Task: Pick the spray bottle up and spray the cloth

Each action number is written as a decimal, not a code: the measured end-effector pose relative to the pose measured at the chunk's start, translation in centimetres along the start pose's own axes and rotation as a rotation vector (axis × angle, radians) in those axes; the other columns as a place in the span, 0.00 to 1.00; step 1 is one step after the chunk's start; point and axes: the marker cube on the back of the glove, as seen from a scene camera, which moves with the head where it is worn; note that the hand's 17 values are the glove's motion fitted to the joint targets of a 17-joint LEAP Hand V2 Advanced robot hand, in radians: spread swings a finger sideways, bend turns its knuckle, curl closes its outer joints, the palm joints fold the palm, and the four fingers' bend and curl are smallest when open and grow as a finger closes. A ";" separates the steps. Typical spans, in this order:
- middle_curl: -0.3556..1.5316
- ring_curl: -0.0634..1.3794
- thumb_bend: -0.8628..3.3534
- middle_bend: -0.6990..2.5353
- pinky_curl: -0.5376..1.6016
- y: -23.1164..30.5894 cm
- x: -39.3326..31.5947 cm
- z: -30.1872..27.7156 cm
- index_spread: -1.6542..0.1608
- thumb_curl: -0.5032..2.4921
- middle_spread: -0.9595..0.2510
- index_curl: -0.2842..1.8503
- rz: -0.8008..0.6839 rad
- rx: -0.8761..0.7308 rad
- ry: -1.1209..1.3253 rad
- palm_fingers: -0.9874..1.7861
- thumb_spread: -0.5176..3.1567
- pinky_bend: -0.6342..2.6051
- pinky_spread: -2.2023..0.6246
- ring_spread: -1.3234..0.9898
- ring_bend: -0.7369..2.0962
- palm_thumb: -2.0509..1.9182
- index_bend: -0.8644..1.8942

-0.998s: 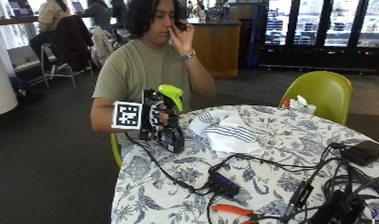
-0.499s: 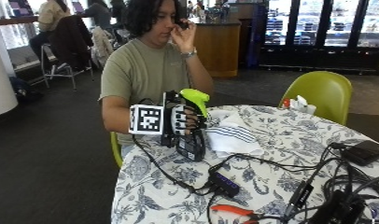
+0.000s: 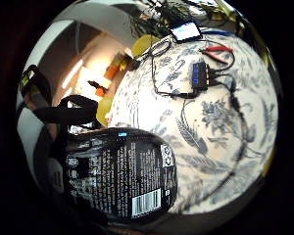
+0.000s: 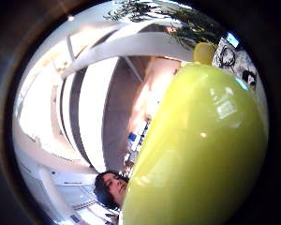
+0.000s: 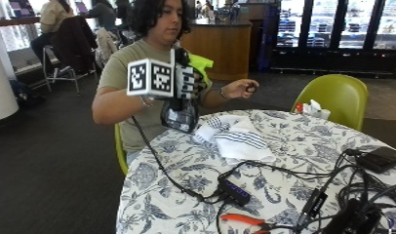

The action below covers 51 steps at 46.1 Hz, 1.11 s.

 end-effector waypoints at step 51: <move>0.50 0.39 0.20 0.42 0.45 1.1 7.1 15.4 0.77 0.43 0.68 0.42 0.911 -1.068 0.770 0.83 0.29 0.34 0.71 0.50 0.51 0.78 0.40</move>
